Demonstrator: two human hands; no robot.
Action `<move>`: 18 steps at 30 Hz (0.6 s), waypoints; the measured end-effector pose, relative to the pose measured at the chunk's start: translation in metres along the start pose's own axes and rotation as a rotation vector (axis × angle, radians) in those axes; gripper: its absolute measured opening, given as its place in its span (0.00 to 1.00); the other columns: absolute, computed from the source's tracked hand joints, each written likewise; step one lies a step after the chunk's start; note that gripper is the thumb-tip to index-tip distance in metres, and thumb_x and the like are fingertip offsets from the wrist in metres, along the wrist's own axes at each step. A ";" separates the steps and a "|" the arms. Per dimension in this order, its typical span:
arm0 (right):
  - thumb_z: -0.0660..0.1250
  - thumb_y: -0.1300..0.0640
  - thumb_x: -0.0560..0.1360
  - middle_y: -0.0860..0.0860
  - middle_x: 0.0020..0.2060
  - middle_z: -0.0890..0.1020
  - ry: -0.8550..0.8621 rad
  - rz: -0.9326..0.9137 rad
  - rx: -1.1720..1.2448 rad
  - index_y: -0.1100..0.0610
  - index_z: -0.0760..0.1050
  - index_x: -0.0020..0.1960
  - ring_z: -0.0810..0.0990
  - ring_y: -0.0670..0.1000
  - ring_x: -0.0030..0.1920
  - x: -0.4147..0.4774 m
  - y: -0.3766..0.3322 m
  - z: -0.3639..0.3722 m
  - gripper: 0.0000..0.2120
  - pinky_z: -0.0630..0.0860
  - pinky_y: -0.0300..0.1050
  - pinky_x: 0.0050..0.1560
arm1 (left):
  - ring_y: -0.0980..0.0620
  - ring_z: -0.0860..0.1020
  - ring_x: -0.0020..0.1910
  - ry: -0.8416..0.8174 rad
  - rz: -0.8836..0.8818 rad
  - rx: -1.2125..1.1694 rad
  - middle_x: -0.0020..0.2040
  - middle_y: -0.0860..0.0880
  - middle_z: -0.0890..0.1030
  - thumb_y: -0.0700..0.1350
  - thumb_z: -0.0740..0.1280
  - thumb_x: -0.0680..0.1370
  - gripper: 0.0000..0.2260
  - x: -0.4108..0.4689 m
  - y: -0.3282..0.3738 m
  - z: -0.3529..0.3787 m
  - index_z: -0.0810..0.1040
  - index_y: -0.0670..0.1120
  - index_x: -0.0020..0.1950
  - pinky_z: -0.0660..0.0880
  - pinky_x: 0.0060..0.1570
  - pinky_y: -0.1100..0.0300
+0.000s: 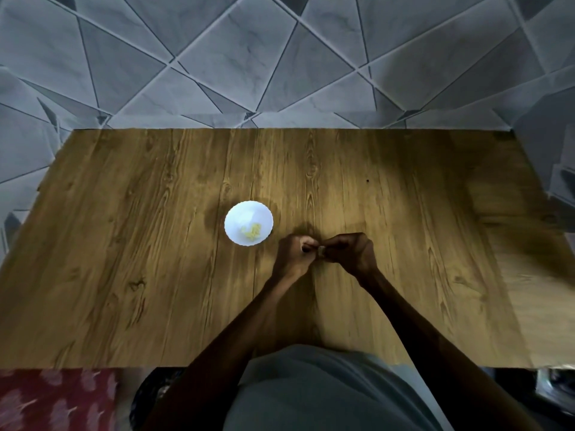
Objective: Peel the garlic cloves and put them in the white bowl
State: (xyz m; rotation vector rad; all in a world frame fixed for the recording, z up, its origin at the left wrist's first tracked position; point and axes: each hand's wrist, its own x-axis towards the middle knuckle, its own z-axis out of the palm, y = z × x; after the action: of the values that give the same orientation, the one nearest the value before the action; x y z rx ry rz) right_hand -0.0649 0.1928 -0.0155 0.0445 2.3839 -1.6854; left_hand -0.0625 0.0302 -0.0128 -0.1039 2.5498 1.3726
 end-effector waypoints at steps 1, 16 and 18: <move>0.75 0.63 0.71 0.51 0.38 0.86 -0.002 0.005 0.012 0.62 0.84 0.47 0.86 0.48 0.37 0.000 0.000 -0.001 0.05 0.82 0.39 0.38 | 0.58 0.80 0.46 0.005 0.002 -0.008 0.50 0.48 0.85 0.38 0.70 0.76 0.09 0.001 -0.001 0.000 0.84 0.43 0.55 0.72 0.42 0.77; 0.76 0.63 0.71 0.51 0.39 0.86 -0.024 0.021 -0.093 0.59 0.83 0.48 0.85 0.45 0.37 0.007 0.000 -0.001 0.06 0.81 0.37 0.38 | 0.61 0.78 0.46 -0.045 -0.236 -0.229 0.50 0.53 0.82 0.40 0.71 0.76 0.09 0.002 -0.012 0.005 0.83 0.48 0.55 0.73 0.38 0.73; 0.76 0.62 0.72 0.49 0.39 0.85 -0.023 0.003 -0.137 0.58 0.83 0.48 0.85 0.44 0.37 0.007 0.000 0.000 0.06 0.82 0.38 0.38 | 0.57 0.78 0.50 -0.074 -0.248 -0.218 0.51 0.54 0.81 0.40 0.69 0.77 0.09 0.002 -0.013 0.005 0.82 0.49 0.56 0.72 0.41 0.71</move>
State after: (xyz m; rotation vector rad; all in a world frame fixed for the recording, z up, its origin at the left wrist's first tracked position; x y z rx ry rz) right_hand -0.0720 0.1919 -0.0173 0.0063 2.4742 -1.5081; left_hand -0.0612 0.0272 -0.0258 -0.3861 2.2315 1.5175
